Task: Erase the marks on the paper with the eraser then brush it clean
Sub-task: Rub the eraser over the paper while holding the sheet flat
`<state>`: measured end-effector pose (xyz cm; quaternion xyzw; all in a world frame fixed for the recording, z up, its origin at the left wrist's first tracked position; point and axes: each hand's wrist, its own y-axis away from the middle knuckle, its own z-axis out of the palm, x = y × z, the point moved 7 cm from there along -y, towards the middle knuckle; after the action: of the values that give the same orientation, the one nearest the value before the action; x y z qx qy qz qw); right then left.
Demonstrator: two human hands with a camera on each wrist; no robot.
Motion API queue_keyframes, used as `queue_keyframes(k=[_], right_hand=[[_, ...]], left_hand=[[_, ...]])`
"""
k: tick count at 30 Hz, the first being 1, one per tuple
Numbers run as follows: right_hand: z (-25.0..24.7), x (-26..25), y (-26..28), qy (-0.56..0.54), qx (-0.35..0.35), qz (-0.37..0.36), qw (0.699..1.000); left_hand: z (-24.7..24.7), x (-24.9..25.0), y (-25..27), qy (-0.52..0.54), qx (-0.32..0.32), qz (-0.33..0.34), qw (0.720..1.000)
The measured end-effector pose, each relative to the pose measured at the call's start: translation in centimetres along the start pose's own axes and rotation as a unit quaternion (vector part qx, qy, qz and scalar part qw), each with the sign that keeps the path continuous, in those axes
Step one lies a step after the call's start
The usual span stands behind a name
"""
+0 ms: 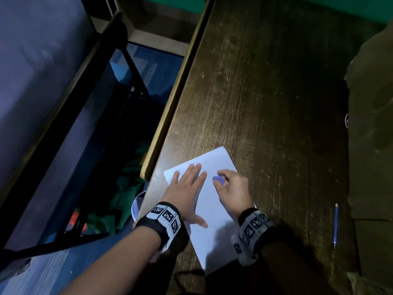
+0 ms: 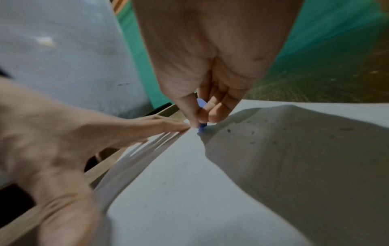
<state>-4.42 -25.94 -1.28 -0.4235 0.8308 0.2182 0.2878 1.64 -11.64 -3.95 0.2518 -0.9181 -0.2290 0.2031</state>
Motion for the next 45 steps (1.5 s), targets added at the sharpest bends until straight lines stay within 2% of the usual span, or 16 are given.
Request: queue_keyframes(k=[3,8,13,17,19,23,24,26,28,32,34,37,39,40,42,45], right_hand=[[0.5,0.0,0.6,0.009,-0.002,-0.028,1.000],[2.2,-1.6,2.3,0.044,-0.112,-0.117,0.986],[1.1,-1.0,-1.4,0.021,-0.005,-0.090,0.996],[3.3,-3.0,4.6,0.016,-0.102,-0.131,0.986],[2.5,-2.9,2.2,0.022,-0.107,-0.139,0.984],[1.3,-1.6,-1.8,0.020,0.016,-0.103,0.994],[2.1,-2.2,-0.2,0.013,0.008,-0.113,0.994],[3.9,-4.0,4.1,0.035,-0.087,-0.148,0.985],[3.2,-4.0,3.7,0.042,-0.127,-0.162,0.978],[0.8,-1.7,-2.3,0.060,0.025,-0.114,0.991],[2.2,-2.8,1.1,0.031,-0.001,-0.128,0.991],[2.8,-4.9,4.9,0.037,-0.120,-0.162,0.979],[1.8,-4.0,1.1,0.051,-0.085,-0.158,0.982],[0.9,-3.0,-1.3,0.068,-0.020,-0.127,0.989],[0.7,-1.5,-2.4,0.068,0.026,-0.080,0.994],[3.4,-3.6,4.3,0.026,-0.063,-0.125,0.990]], left_hand=[[-0.6,-0.2,-0.6,0.081,0.056,0.007,0.995],[0.2,-0.6,-1.5,0.028,0.036,0.011,0.999],[0.2,-0.6,-1.7,0.016,0.030,0.006,0.999],[0.1,-0.6,-1.7,0.013,0.043,0.003,0.999],[0.1,-0.6,-1.8,0.005,0.036,0.001,0.999],[0.3,-0.6,-1.7,0.003,0.030,0.006,1.000],[0.3,-0.6,-1.7,0.002,0.032,0.005,0.999],[0.2,-0.5,-1.6,0.000,0.039,0.001,0.999],[-0.1,-0.6,-1.7,-0.001,0.038,-0.002,0.999],[0.3,-0.6,-1.8,-0.001,0.017,0.001,1.000],[0.3,-0.5,-1.7,-0.001,0.020,0.001,1.000],[-0.1,-0.6,-1.8,-0.005,0.029,-0.007,1.000],[-0.1,-0.7,-1.9,-0.014,0.022,-0.005,1.000],[0.1,-0.6,-1.9,-0.013,0.018,-0.002,1.000],[0.3,-0.5,-1.9,-0.005,0.012,0.002,1.000],[0.0,-0.6,-1.7,-0.003,0.027,-0.003,1.000]])
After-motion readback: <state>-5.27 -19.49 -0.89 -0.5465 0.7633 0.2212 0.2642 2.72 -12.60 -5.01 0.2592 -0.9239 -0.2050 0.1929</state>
